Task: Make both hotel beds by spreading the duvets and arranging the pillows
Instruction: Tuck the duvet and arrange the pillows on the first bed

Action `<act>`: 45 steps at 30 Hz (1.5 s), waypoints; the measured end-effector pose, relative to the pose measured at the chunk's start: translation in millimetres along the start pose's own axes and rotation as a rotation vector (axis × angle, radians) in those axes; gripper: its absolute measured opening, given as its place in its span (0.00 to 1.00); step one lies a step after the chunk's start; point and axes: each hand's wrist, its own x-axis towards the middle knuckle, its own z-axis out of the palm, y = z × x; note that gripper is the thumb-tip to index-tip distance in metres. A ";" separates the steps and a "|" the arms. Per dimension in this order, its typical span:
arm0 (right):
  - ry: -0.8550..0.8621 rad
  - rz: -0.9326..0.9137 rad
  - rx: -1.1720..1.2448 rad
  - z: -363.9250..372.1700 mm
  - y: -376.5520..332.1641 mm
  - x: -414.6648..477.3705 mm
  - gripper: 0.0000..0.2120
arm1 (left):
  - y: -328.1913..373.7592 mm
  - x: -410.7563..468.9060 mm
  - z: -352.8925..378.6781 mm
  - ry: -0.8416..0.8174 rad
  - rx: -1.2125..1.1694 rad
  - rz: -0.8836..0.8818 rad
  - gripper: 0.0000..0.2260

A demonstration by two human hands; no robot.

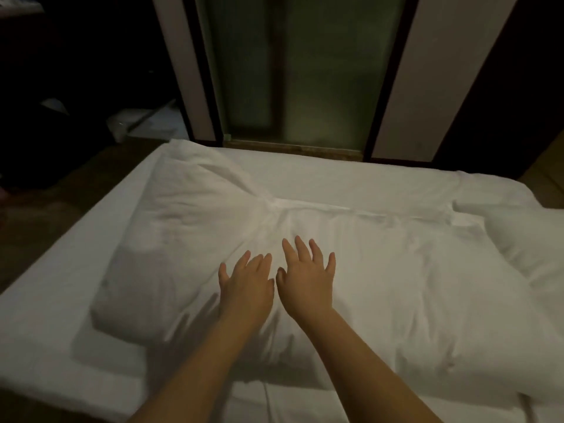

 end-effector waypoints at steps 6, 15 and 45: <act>-0.057 -0.096 0.037 15.9 -68.7 38.7 0.27 | -76.4 23.2 -12.2 0.078 -0.043 -0.102 0.25; -0.156 -0.180 0.277 66.1 -163.8 110.0 0.34 | -200.2 79.4 -11.5 0.169 -0.094 -0.297 0.31; -0.225 0.050 -0.264 215.5 -308.0 331.5 0.30 | -398.8 308.9 99.5 -0.370 -1.321 -0.513 0.14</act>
